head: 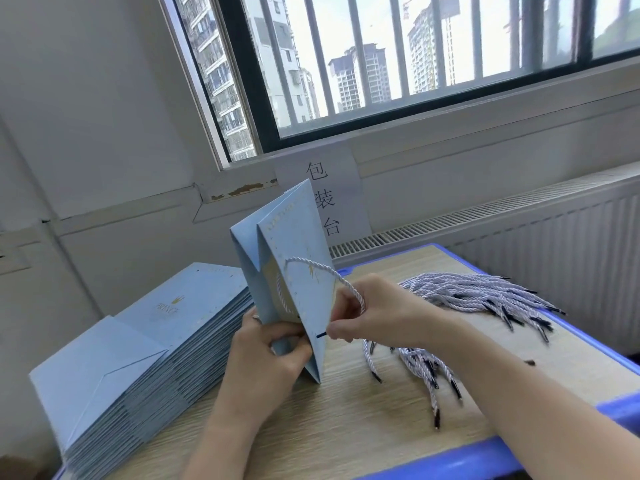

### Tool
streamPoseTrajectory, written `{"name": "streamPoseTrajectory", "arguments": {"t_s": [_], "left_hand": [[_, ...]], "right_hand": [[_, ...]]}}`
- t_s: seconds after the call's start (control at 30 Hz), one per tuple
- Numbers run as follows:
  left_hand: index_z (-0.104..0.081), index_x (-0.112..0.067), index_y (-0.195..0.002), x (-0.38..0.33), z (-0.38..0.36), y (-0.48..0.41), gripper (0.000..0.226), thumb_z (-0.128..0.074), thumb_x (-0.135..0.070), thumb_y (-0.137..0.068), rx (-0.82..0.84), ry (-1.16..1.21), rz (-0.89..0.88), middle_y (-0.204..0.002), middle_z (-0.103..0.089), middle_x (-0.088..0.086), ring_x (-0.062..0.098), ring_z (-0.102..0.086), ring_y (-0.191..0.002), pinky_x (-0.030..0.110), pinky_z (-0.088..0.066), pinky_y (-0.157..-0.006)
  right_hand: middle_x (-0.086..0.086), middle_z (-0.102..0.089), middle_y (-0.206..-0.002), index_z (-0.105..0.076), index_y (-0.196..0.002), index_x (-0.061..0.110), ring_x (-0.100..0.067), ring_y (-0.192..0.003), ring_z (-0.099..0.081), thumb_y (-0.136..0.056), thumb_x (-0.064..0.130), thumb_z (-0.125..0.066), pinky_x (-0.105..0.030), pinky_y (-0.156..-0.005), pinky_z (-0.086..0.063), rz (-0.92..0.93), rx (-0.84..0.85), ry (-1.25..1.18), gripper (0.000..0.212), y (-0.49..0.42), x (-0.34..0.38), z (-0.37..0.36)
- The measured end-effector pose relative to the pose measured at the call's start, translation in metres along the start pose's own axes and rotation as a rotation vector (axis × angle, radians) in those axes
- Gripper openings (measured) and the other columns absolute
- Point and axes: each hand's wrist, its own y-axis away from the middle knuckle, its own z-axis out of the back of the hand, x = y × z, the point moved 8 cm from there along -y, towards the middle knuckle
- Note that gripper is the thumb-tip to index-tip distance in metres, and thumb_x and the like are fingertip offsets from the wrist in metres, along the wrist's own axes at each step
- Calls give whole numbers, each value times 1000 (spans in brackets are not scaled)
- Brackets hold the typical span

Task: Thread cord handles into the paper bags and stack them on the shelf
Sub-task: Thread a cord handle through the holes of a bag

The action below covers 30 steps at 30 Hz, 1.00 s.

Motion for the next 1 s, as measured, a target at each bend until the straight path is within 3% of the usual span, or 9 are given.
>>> {"name": "streamPoseTrajectory", "arguments": {"t_s": [0.2, 0.3, 0.47, 0.67, 0.83, 0.9, 1.0], "left_hand": [[-80, -35, -74, -7, 1, 2, 29, -75, -6, -76, -10, 2, -25, -101, -64, 3, -11, -52, -95, 2, -41, -72], [-80, -33, -75, -10, 1, 2, 29, -75, -4, -76, -13, 22, -34, -102, -63, 0, -12, -54, -93, 2, -41, -72], [-76, -47, -70, -10, -1, 2, 39, -74, -8, -76, -5, 22, -45, -99, -64, -4, -5, -55, -99, 4, -43, -73], [-79, -37, -72, -7, -2, 2, 24, -79, -13, -75, -6, 7, -28, -101, -63, 1, -11, -52, -96, 2, -41, -73], [-78, -35, -67, -10, -4, 2, 23, -79, -13, -73, 14, -37, -59, -97, -66, -4, -8, -51, -101, 3, -40, -75], [-77, -28, -65, -11, -6, 3, 18, -78, -12, -72, 24, -65, -69, -96, -65, -2, -7, -52, -100, 4, -40, -74], [-73, -23, -61, -11, -9, 2, 19, -78, -8, -72, 11, -131, -117, -92, -63, -10, -6, -50, -103, 2, -38, -75]], "right_hand": [[0, -65, -63, -64, -67, 11, -11, -59, -56, -81, 13, -72, -28, -57, -45, 25, -48, 20, 16, -1, 1, 1], [-3, -60, -63, -61, -68, 5, -15, -58, -50, -80, 10, -70, -32, -55, -40, 34, -40, -3, 16, 0, 0, 0], [-19, -59, -65, -60, -70, 0, -16, -59, -49, -81, 12, -69, -36, -57, -41, 53, -36, 9, 18, -1, 0, -3], [4, -67, -64, -66, -69, 18, -8, -62, -60, -83, 15, -74, -33, -65, -50, 70, -19, 11, 16, -3, 2, -8], [8, -71, -75, -69, -88, 19, -9, -74, -66, -85, 20, -72, -38, -79, -55, 101, -55, -42, 4, -2, 6, 1], [17, -68, -78, -66, -94, 22, -8, -76, -67, -85, 25, -73, -40, -80, -56, 115, -76, -92, 12, -2, 8, 5], [17, -62, -106, -61, -106, 30, -5, -92, -68, -77, 45, -74, -29, -74, -53, 128, -98, -58, 35, -3, 7, 4]]}}
